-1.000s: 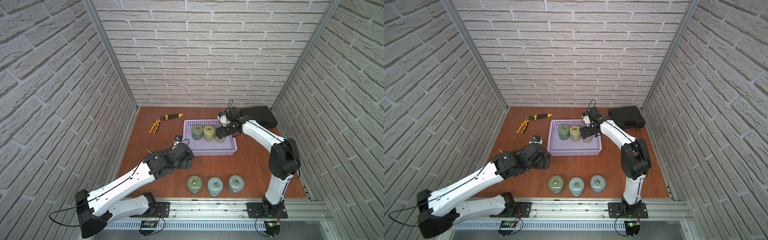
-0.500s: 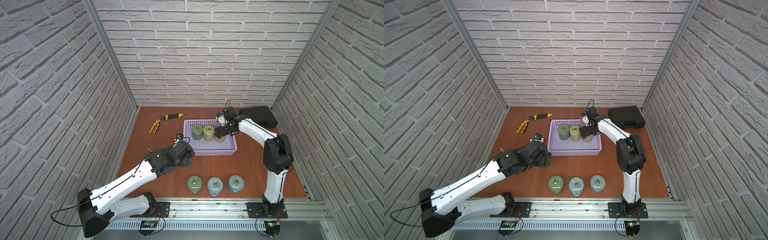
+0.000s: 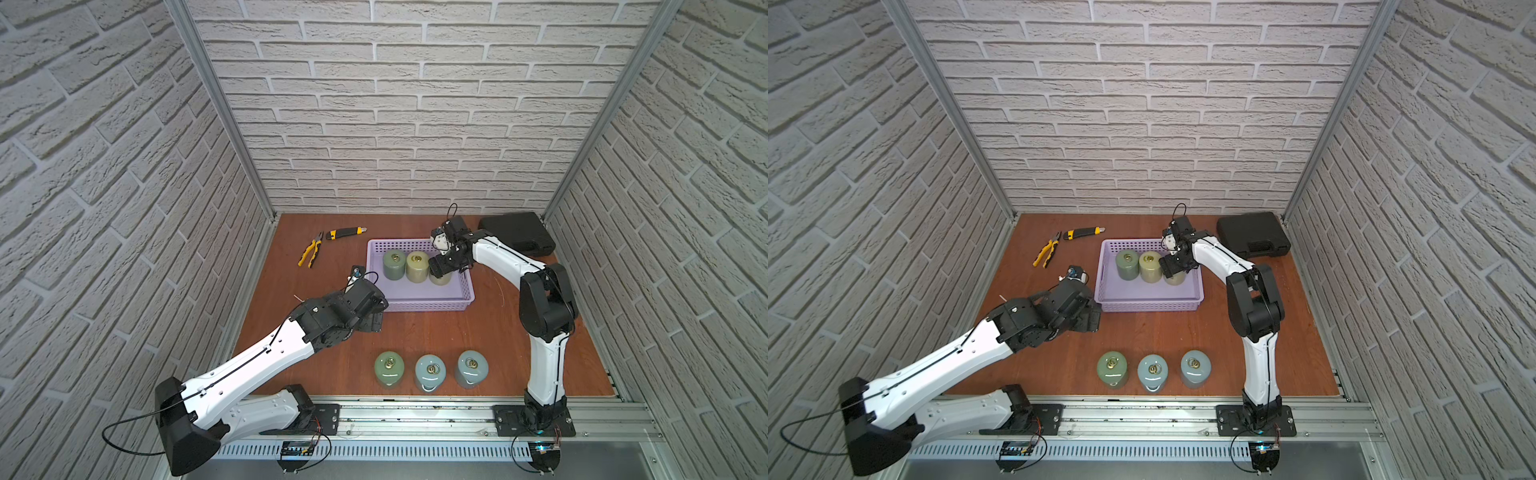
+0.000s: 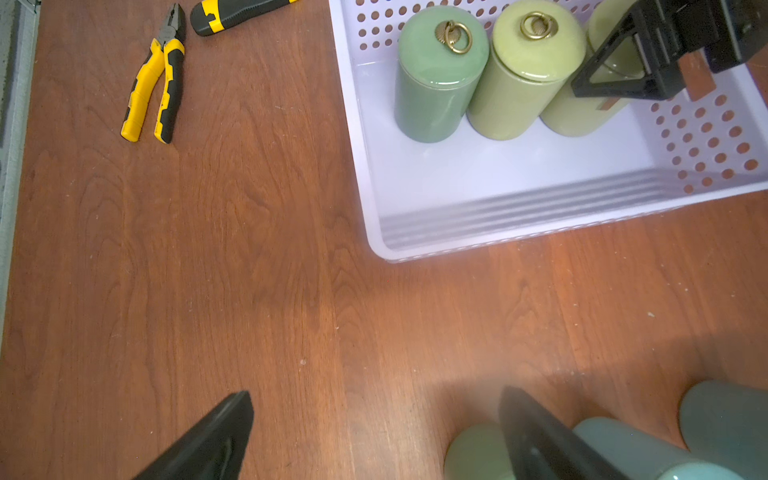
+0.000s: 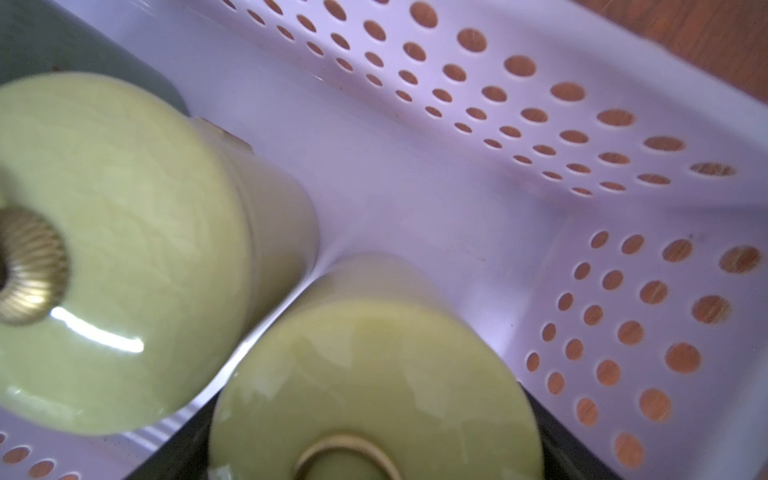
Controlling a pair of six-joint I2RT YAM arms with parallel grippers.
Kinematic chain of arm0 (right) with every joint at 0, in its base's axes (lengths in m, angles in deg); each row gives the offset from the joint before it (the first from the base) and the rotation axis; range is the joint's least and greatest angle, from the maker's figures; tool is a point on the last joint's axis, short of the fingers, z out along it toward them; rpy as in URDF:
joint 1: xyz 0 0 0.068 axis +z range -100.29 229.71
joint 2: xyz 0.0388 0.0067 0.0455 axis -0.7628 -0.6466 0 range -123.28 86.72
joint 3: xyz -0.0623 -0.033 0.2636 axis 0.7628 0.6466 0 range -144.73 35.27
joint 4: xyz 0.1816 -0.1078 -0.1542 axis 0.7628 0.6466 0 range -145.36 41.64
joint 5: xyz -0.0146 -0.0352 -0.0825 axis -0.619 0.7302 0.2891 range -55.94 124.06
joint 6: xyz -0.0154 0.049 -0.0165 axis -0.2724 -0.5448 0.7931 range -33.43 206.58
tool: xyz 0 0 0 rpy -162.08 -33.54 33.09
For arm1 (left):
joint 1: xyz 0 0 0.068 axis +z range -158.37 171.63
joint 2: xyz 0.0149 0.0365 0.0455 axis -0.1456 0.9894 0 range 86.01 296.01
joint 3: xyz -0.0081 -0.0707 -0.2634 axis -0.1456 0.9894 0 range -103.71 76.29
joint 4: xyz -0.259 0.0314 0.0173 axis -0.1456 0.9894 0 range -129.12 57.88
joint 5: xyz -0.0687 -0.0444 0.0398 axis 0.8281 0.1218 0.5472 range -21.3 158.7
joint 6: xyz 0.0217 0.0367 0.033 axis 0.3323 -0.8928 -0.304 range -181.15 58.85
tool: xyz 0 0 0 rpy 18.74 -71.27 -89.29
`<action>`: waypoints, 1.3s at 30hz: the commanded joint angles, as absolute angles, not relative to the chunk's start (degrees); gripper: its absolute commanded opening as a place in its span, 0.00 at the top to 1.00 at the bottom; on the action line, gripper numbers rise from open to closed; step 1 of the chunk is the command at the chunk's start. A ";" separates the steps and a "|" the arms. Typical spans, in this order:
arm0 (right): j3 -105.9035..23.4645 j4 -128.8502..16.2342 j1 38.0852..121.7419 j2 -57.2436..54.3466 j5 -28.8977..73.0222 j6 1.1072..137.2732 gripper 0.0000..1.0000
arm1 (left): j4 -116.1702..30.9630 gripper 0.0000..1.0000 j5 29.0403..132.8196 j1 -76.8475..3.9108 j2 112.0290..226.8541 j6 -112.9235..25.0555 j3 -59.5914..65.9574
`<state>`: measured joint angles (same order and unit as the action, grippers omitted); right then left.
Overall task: Take the tea canister out of the basket
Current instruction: Pick up the tea canister from the basket.
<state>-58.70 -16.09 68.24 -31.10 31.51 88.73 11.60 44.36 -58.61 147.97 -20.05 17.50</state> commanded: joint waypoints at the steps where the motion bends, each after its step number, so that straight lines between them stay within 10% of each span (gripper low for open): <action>1: -60.88 -16.38 68.00 -31.26 30.65 88.41 0.26 | 10.07 0.02 44.00 -58.14 148.24 -20.81 17.33; 13: -60.97 -13.77 68.00 -27.02 31.24 82.95 0.48 | 7.23 0.02 42.03 -57.94 147.54 -20.18 18.89; 39: -60.42 -7.74 68.88 -13.79 33.43 73.44 0.51 | 3.59 0.02 44.35 -56.89 142.95 -23.54 22.06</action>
<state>-59.42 -5.97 68.48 -19.15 32.89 74.54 5.04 43.82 -57.47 143.88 -22.65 20.89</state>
